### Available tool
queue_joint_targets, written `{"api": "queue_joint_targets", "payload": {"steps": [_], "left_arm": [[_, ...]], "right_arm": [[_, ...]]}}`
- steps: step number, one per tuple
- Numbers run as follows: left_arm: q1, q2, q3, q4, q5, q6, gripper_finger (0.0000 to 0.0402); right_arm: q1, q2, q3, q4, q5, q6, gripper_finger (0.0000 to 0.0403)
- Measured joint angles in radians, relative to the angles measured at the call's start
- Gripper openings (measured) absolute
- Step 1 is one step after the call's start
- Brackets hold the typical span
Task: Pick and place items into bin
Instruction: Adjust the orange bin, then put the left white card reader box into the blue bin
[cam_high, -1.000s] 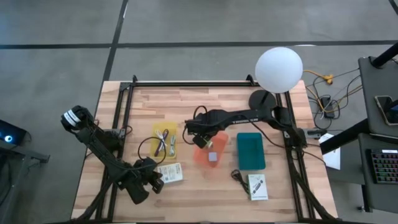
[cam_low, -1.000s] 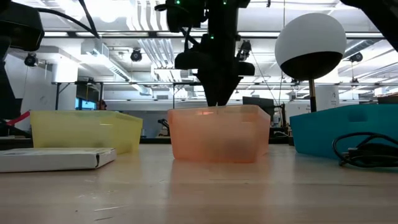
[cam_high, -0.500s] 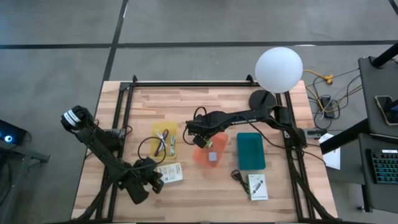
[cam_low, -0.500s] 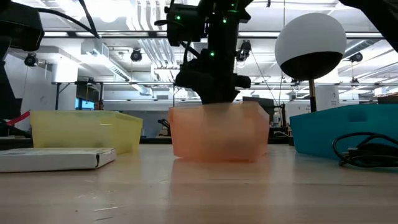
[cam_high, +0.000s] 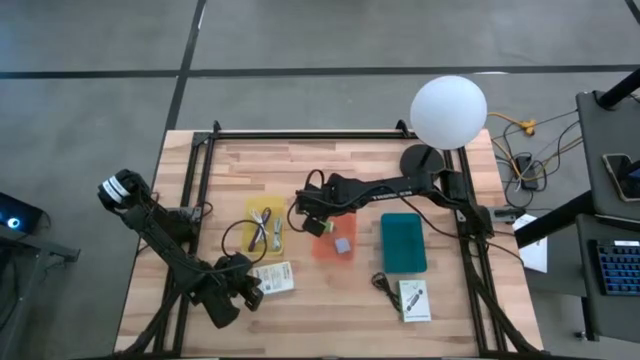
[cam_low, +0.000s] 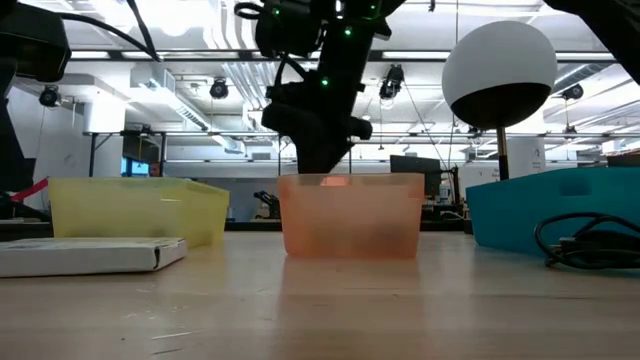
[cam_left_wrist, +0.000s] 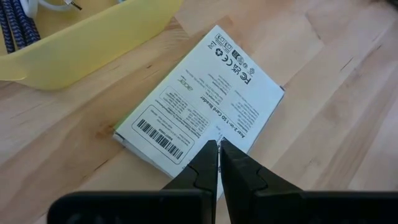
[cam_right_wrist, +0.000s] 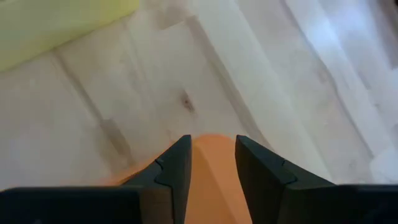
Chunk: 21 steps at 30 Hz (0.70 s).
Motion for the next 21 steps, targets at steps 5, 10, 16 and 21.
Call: {"api": "queue_joint_targets", "payload": {"steps": [5, 10, 16, 21], "left_arm": [[-0.001, 0.000, 0.000, 0.000, 0.012, 0.047, 0.0002], [-0.006, -0.007, 0.005, 0.005, 0.052, 0.126, 0.0002], [-0.028, -0.007, -0.009, 0.054, 0.034, 0.213, 0.0002], [-0.038, 0.023, -0.050, 0.089, 0.035, 0.211, 0.0002]], "right_arm": [[0.001, 0.000, 0.030, -0.025, 0.008, -0.029, 0.0125], [0.054, -0.020, 0.111, -0.065, 0.004, -0.045, 0.0134], [0.184, -0.035, 0.178, -0.004, -0.220, -0.186, 0.0125], [0.275, 0.016, 0.167, 0.174, -0.407, -0.054, 0.0110]]}}
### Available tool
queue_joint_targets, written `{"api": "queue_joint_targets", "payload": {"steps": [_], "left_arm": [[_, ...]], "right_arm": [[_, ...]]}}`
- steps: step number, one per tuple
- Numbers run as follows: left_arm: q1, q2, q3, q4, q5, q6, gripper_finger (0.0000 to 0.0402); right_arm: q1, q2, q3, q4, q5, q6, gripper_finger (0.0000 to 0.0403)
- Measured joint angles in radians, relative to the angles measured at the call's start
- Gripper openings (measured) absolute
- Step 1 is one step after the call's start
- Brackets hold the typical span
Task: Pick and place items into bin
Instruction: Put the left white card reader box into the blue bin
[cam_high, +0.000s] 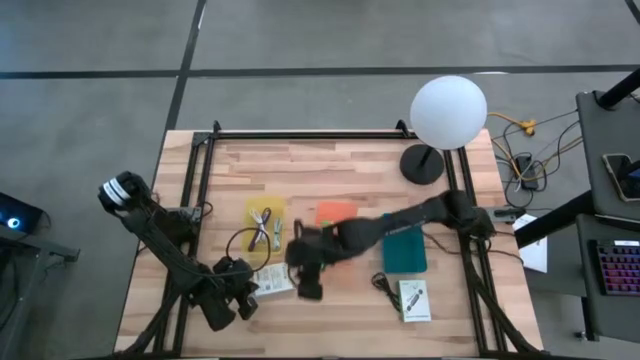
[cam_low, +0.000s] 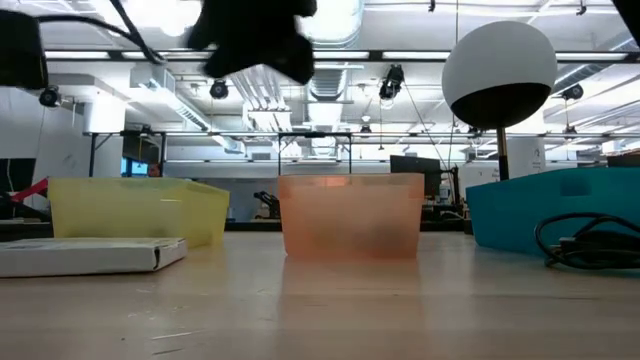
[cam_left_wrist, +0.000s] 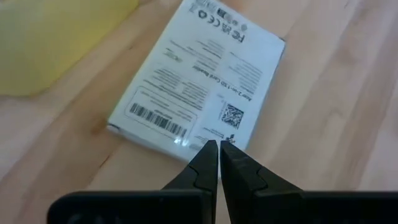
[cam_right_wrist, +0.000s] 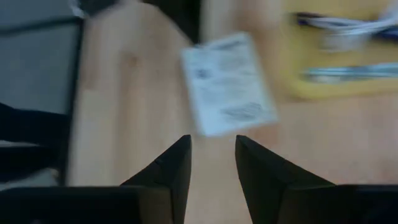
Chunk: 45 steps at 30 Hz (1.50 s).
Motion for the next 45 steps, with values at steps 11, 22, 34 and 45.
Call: {"api": "queue_joint_targets", "payload": {"steps": [11, 22, 34, 45], "left_arm": [[-0.002, 0.076, -0.022, 0.134, -0.005, 0.023, 0.0002], [-0.087, 0.109, 0.015, 0.223, 0.068, 0.019, 0.0002], [-0.175, 0.059, 0.071, 0.120, -0.073, -0.099, 0.0000], [-0.188, 0.082, 0.120, -0.203, 0.106, -0.267, 0.0000]], "right_arm": [[0.083, 0.184, 0.032, 0.220, 0.023, 0.144, 0.0117], [0.083, 0.194, 0.037, 0.214, 0.083, 0.184, 0.0107], [0.087, 0.211, 0.025, 0.216, 0.076, 0.201, 0.0108], [0.095, 0.211, -0.024, 0.218, 0.062, 0.181, 0.0102]]}}
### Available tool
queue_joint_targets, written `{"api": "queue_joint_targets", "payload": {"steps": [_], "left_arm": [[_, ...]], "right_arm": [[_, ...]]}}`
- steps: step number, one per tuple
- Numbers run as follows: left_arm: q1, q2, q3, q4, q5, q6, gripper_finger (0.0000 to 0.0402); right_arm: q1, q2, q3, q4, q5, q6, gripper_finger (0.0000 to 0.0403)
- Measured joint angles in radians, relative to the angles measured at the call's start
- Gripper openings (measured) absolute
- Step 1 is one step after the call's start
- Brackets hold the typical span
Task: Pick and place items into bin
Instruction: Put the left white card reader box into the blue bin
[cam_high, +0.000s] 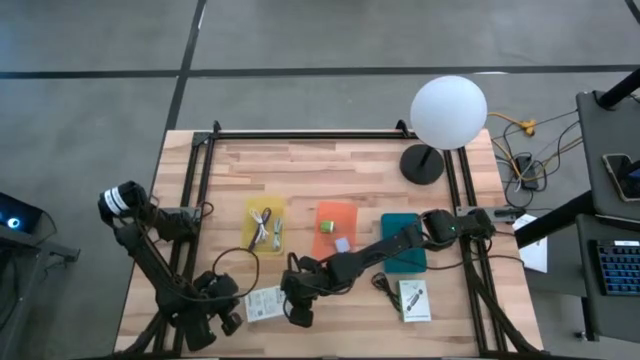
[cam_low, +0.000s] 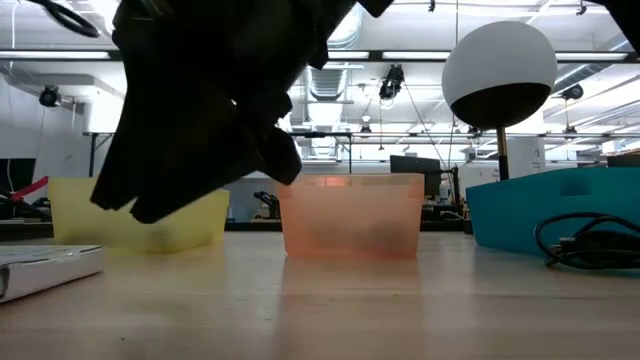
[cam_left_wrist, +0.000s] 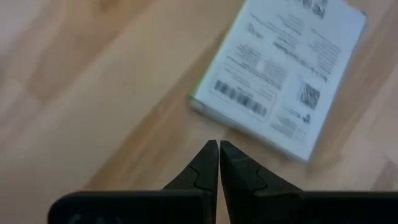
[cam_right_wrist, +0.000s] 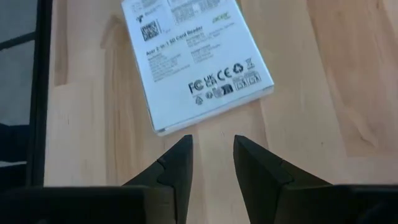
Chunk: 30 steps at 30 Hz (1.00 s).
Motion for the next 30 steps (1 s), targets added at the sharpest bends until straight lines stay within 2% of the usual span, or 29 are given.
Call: {"api": "queue_joint_targets", "payload": {"steps": [11, 16, 30], "left_arm": [[0.004, 0.084, 0.000, 0.104, 0.005, -0.027, 0.0000], [0.009, 0.128, 0.004, 0.157, -0.023, -0.032, 0.0000], [0.043, 0.133, 0.002, 0.209, -0.079, -0.052, 0.0000]], "right_arm": [[0.000, 0.000, -0.045, 0.101, 0.002, 0.059, 0.0104], [0.000, 0.000, -0.047, 0.109, 0.011, 0.061, 0.0098], [0.004, 0.001, -0.133, 0.143, 0.003, 0.123, 0.0107]]}}
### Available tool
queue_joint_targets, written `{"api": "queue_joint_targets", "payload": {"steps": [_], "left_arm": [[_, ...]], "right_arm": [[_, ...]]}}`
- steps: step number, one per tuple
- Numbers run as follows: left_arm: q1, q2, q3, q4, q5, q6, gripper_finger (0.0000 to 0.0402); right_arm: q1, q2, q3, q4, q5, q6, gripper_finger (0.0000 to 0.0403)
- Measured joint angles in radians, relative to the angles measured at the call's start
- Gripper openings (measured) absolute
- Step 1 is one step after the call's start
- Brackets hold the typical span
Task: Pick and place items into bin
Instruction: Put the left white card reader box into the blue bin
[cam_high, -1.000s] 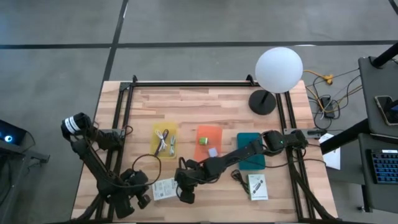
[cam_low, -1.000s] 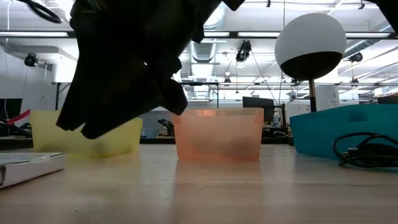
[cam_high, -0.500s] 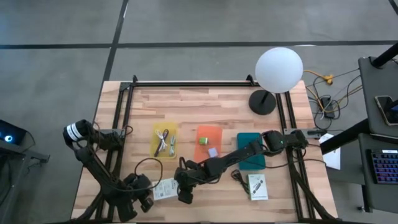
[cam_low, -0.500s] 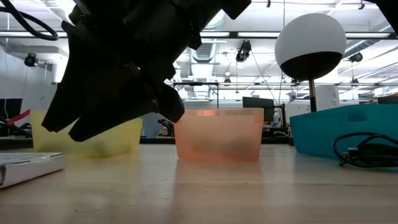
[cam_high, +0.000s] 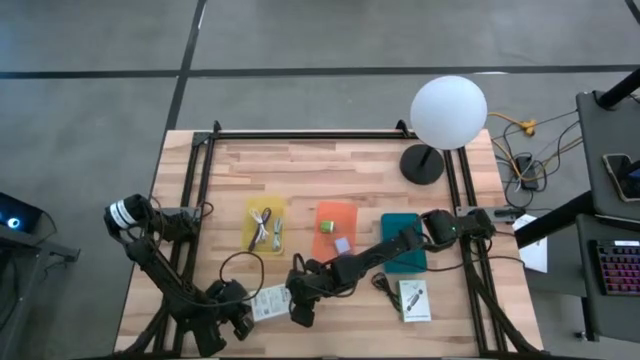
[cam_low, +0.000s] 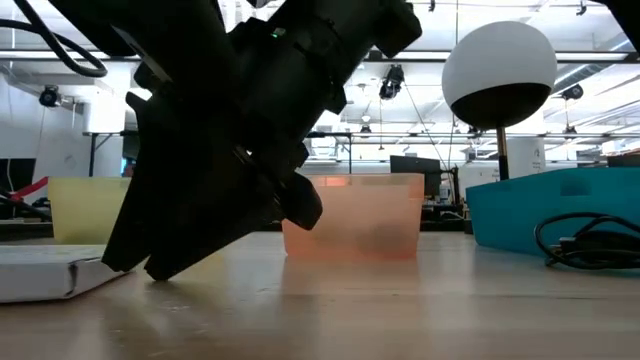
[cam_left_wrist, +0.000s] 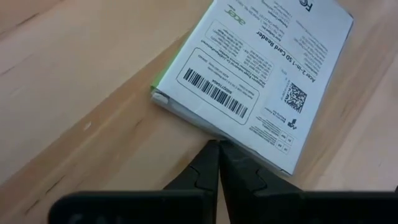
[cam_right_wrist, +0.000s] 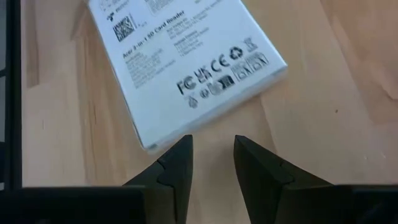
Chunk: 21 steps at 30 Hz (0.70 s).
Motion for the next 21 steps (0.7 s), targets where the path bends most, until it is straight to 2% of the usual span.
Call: {"api": "queue_joint_targets", "payload": {"steps": [15, 21], "left_arm": [[0.053, -0.009, -0.007, 0.008, -0.011, 0.062, 0.0000], [0.063, -0.010, -0.006, 0.007, -0.013, 0.123, 0.0000]], "right_arm": [[0.004, -0.002, -0.039, 0.103, -0.067, -0.003, 0.0113], [0.005, 0.003, -0.002, 0.095, -0.082, 0.002, 0.0112]]}}
